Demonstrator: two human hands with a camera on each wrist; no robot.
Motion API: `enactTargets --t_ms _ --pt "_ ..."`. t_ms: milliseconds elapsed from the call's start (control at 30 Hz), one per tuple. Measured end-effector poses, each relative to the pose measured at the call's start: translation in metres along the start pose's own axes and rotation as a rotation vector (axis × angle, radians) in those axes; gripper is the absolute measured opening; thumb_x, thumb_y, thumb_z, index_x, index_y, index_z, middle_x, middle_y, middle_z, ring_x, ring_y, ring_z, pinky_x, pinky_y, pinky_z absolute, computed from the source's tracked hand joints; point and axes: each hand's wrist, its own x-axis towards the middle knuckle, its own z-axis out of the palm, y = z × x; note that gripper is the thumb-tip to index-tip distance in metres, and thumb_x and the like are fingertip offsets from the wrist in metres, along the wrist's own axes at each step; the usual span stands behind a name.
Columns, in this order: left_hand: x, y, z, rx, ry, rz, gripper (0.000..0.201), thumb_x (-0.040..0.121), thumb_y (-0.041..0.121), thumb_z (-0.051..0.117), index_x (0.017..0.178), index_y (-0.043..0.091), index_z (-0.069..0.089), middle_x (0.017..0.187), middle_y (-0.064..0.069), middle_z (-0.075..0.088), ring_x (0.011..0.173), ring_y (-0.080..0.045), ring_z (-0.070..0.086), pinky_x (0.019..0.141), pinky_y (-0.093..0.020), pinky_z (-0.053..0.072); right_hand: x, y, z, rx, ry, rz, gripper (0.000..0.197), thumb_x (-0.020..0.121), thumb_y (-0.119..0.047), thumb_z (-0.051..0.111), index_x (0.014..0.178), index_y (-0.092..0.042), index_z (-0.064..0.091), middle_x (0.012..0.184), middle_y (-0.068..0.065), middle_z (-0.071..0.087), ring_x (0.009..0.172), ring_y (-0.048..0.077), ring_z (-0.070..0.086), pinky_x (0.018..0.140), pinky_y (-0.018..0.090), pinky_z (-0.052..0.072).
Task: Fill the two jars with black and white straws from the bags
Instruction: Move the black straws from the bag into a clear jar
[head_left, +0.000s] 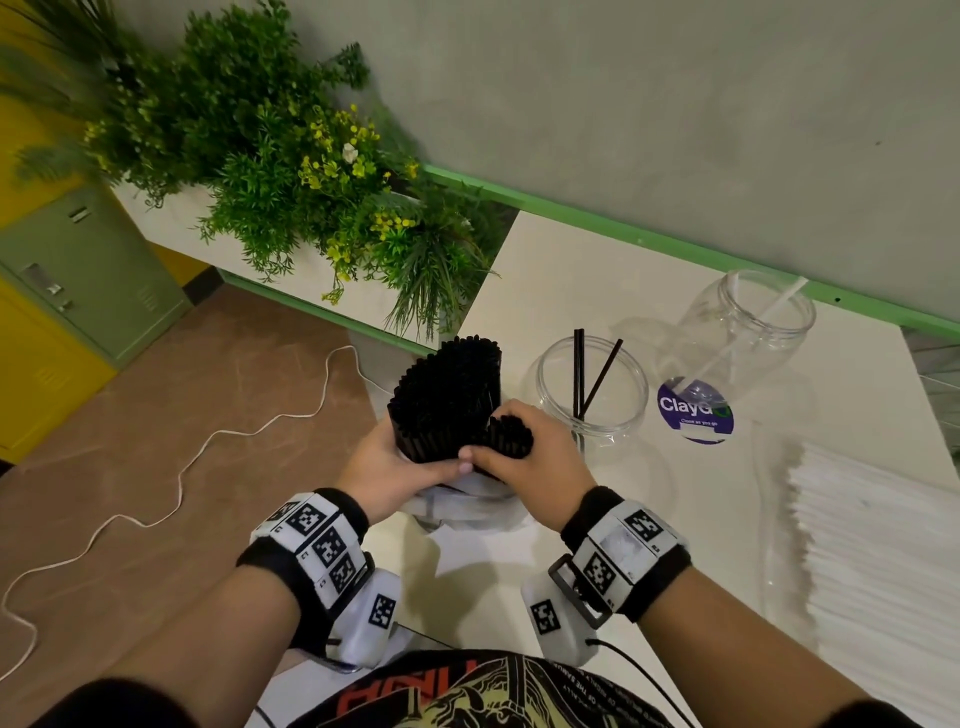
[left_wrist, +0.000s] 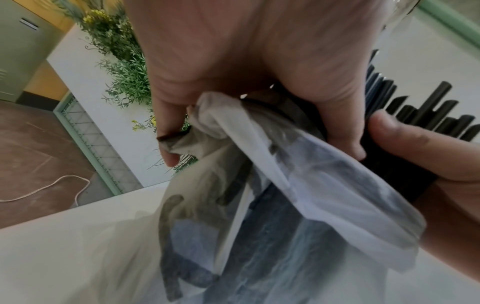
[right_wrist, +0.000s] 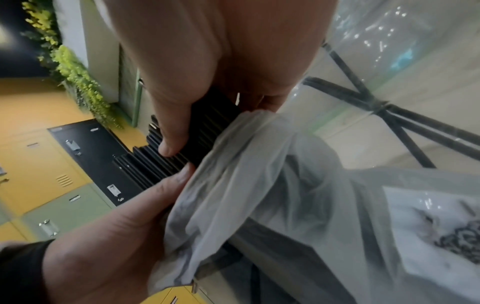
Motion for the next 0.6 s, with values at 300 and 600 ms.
enactTargets --t_ms 300,600 --pt "0.004 -0.001 0.003 0.045 0.025 -0.020 0.068 0.038 0.047 0.089 0.096 0.041 0.054 0.106 0.015 0.063 0.107 -0.011 0.059 0.096 -0.034 0.047 -0.006 -0.030 -0.019 0.280 0.174 -0.155 0.015 0.085 -0.008 0.064 0.088 -0.008 0.049 0.081 0.013 0.062 0.077 0.025 0.066 0.075 0.039 0.054" --pt "0.004 0.006 0.004 0.087 0.008 0.010 0.051 0.064 0.023 0.087 0.091 0.042 0.047 0.095 0.022 0.056 0.097 -0.009 0.055 0.091 -0.028 0.043 0.022 -0.091 -0.096 0.604 0.311 -0.205 0.013 0.093 0.002 0.054 0.088 -0.007 0.047 0.074 0.004 0.068 0.077 0.032 0.070 0.078 0.049 0.056"
